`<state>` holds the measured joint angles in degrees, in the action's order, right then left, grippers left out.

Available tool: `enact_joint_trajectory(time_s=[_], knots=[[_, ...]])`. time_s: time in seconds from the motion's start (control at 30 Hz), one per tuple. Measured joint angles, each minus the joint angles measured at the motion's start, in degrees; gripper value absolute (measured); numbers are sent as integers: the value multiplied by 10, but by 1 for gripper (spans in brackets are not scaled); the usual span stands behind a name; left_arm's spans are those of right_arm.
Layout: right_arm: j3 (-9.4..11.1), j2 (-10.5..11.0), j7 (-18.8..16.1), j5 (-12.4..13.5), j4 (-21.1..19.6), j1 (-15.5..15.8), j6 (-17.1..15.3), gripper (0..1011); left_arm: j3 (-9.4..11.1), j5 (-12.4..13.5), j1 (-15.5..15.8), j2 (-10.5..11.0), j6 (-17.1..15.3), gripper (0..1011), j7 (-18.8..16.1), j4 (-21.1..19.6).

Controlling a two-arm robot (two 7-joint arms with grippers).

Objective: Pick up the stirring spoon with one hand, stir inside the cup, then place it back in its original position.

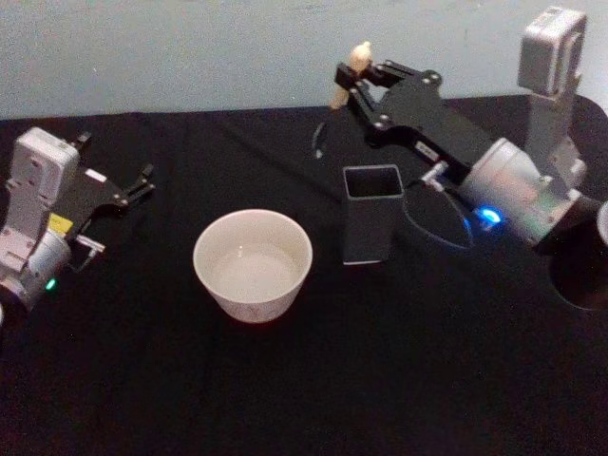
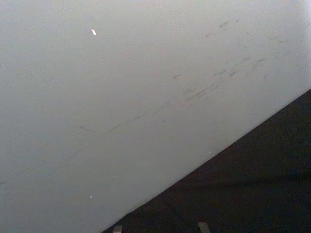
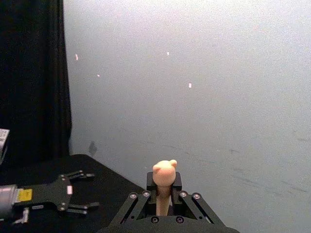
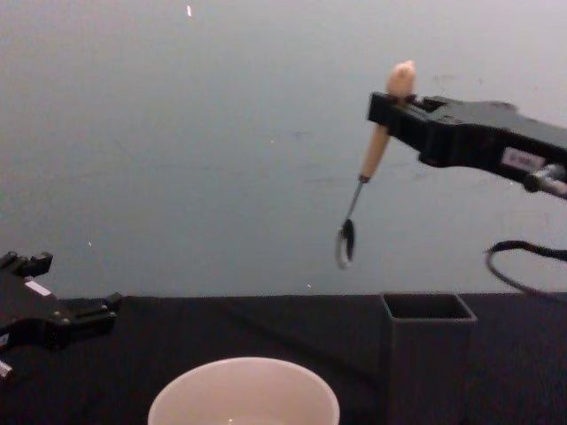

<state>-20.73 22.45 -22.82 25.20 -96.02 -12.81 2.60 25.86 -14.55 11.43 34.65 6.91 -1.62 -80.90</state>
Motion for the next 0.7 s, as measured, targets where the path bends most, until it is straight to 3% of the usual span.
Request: enact_joint_trajectory(time_s=[0.3,0.7], knots=[[21,24,21,-11,-34,26,-37,173,0,0,0,0,0,1001,0,0],[37,32,31,-16,-55,48,-56,173,0,0,0,0,0,1001,0,0]])
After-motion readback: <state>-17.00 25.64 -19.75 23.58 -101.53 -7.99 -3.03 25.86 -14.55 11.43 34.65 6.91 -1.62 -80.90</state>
